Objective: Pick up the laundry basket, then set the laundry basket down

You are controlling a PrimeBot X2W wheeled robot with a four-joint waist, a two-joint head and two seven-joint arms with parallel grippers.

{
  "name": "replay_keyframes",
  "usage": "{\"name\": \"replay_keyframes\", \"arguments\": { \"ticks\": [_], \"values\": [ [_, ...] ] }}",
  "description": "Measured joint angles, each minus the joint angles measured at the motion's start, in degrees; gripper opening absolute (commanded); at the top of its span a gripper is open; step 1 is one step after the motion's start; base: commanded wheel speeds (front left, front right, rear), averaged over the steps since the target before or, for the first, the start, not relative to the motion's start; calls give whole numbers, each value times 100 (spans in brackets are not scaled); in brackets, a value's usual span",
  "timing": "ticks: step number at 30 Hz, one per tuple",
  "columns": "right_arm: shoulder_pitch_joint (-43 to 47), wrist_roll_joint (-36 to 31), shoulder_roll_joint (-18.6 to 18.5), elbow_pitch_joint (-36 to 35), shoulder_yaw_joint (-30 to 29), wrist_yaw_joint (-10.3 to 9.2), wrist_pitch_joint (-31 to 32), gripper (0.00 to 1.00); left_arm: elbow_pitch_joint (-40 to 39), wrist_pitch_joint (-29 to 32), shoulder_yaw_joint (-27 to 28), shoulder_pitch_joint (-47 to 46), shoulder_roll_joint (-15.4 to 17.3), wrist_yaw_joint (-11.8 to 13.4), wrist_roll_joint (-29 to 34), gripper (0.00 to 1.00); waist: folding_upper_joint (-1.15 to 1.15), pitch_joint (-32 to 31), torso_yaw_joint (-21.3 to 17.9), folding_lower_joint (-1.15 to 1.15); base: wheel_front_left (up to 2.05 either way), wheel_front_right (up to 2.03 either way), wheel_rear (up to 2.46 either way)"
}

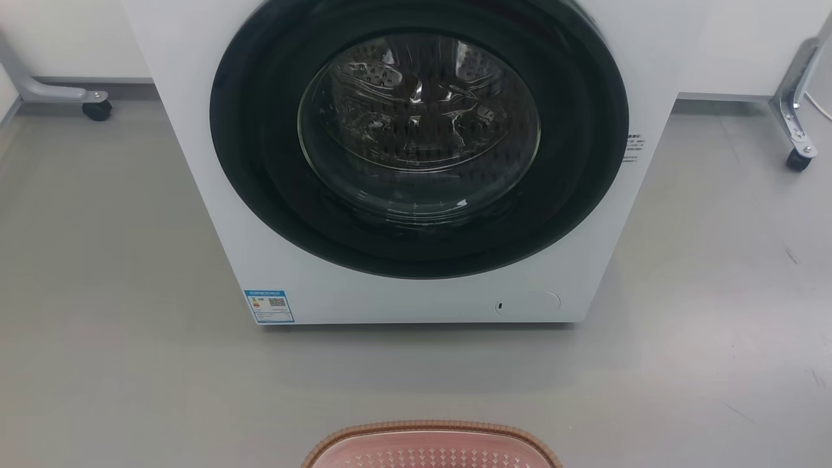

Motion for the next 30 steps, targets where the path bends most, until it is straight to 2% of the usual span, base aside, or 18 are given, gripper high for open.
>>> {"name": "replay_keyframes", "arguments": {
  "ticks": [30],
  "values": [
    [-115,569,0,143,552,0,-59,0,-2,0,-155,9,34,26,-102,0,0,9,-21,0,0,0,0]
  ]
}}
